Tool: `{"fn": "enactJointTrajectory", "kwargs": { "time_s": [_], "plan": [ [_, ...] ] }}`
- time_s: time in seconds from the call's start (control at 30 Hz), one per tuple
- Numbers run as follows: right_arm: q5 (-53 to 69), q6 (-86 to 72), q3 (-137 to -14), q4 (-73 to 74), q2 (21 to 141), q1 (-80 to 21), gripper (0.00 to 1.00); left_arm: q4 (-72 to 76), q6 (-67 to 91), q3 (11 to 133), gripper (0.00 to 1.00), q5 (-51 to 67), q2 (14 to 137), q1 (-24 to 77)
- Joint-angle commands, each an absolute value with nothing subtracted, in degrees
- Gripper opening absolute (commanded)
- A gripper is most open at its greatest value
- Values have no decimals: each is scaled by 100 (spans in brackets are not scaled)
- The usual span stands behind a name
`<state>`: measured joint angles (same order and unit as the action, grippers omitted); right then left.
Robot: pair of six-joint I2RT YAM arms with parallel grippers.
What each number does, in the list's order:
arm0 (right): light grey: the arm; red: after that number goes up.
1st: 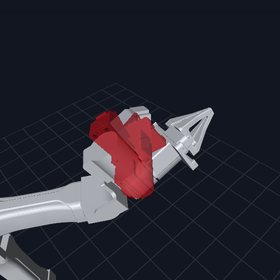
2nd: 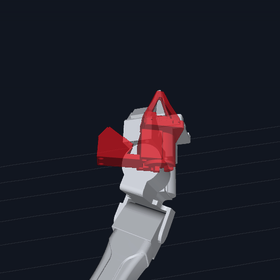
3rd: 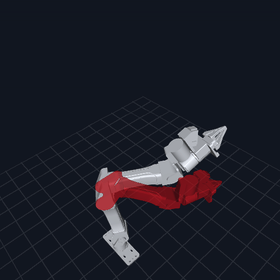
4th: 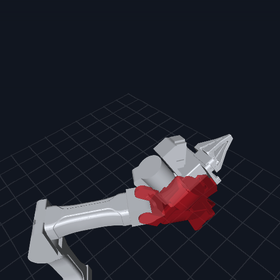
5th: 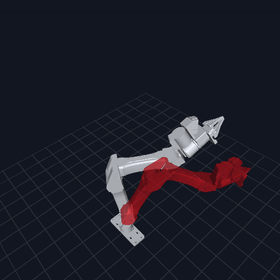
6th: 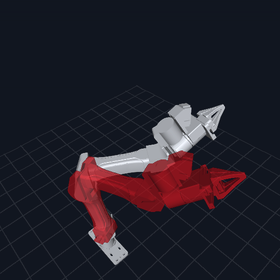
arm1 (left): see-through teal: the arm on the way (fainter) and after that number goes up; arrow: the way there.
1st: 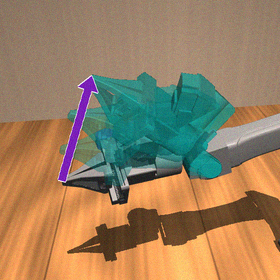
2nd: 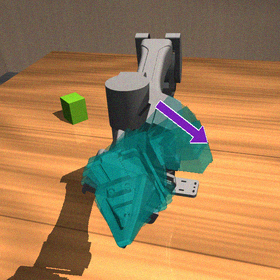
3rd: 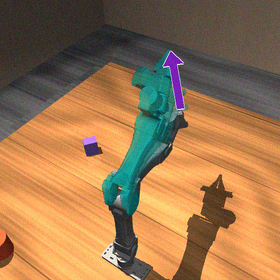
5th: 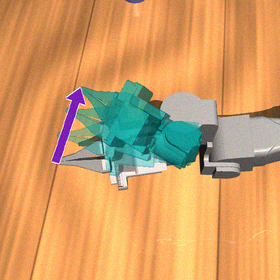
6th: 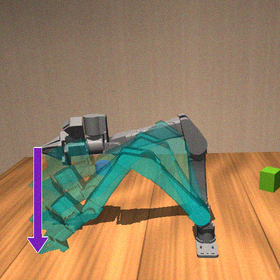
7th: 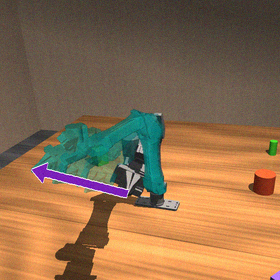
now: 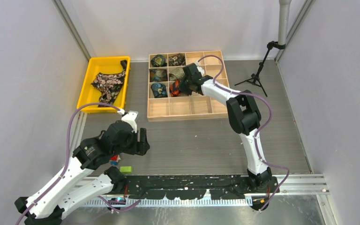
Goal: Roll the ties
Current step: Place the tie in the storage box.
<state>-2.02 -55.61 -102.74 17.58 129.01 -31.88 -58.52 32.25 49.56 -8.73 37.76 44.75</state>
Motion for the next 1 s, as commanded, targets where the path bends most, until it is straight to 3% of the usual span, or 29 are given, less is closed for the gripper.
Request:
{"fn": "enactJointTrajectory", "kwargs": {
  "time_s": [0.0, 0.3, 0.37, 0.73, 0.97],
  "plan": [
    [-205, -5735, -10334, 1571, 12797, -3313, 20, -5608, 3086, 4940, 67, -774, 3753, 4415],
    [-162, -5653, -10048, 1629, 12275, -3345, 64, -5604, 3081, 4931, 66, -750, 3766, 4336],
    [-131, -5599, -10033, 1664, 12107, -3339, 70, -5603, 3077, 4931, 66, -747, 3775, 4331],
    [-192, -4788, -9933, 2153, 10750, -3422, 77, -5607, 3080, 4939, 66, -730, 3867, 4265],
    [-707, -3745, -8720, 1611, 9351, -3582, 78, -5610, 3084, 4932, 66, -722, 3923, 4203]
  ]
}}
